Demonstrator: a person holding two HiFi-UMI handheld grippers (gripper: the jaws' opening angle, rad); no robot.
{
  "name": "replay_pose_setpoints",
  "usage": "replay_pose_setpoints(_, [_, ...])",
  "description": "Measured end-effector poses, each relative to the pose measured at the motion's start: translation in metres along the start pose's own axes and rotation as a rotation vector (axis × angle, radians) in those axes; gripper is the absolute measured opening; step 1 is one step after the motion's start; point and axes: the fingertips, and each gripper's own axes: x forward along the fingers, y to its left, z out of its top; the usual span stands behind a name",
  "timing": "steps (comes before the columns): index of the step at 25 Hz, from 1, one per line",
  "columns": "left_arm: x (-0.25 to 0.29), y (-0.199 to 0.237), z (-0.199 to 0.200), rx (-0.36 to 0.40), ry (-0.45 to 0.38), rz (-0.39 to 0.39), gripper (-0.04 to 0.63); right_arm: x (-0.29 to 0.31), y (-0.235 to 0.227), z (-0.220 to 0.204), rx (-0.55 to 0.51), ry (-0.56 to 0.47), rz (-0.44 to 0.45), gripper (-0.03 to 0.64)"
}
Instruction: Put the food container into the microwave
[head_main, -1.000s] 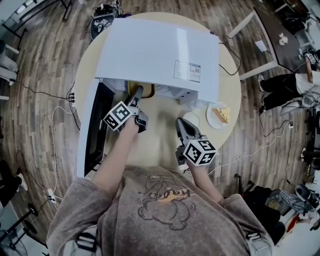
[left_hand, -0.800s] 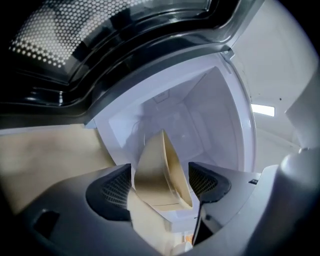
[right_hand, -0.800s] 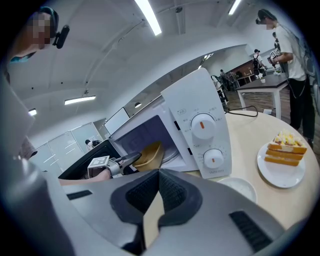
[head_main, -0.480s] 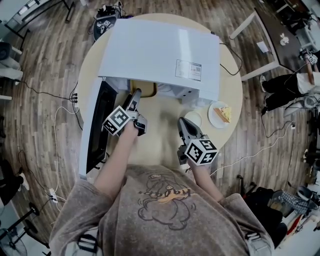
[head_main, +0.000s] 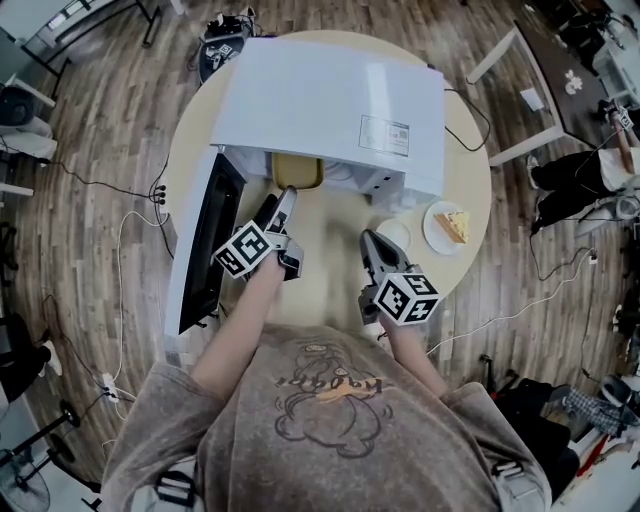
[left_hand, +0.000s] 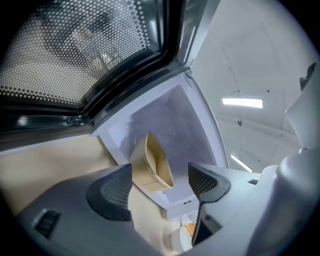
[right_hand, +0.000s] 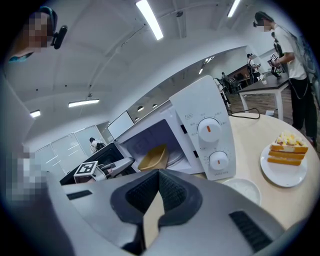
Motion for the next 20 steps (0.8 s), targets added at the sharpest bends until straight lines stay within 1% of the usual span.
replay_pose_setpoints(4, [-0.007,-0.004,-0.003,0.037,0.007,-0.008,0.353,-0.002,0.002,-0.001,-0.004,-0.003,0.007,0.0])
replay_pose_setpoints(7, [-0.012,-0.004,-0.002,0.102,0.0,0.014,0.343,-0.004,0.003,-0.002,-0.002,-0.002,0.012,0.0])
replay_pose_setpoints(8, [-0.013,-0.004,-0.002,0.131,0.0,0.023,0.317,-0.005,0.003,-0.003,-0.001,-0.001,0.012,0.0])
replay_pose_setpoints(9, [-0.014,-0.003,-0.002,0.157,0.0,0.03,0.257,-0.005,0.002,-0.003,-0.001,0.0,0.012,0.0])
replay_pose_setpoints(10, [-0.015,-0.003,-0.002,0.178,0.001,0.035,0.227,-0.006,0.002,-0.003,-0.002,0.002,0.012,0.0])
replay_pose_setpoints(11, [-0.015,-0.003,-0.002,0.193,0.002,0.039,0.221,-0.006,0.001,-0.004,-0.002,0.003,0.012,0.0])
replay_pose_setpoints(15, [-0.016,0.0,-0.005,0.216,0.014,0.059,0.192,-0.007,0.001,-0.004,0.001,0.002,0.014,0.0])
replay_pose_setpoints(17, [-0.016,0.0,-0.006,0.222,0.02,0.063,0.161,-0.007,0.0,-0.003,0.004,0.001,0.014,0.0])
replay_pose_setpoints(20, [-0.012,0.0,-0.009,0.229,0.034,0.065,0.161,-0.007,-0.001,-0.002,0.009,0.001,0.013,0.0])
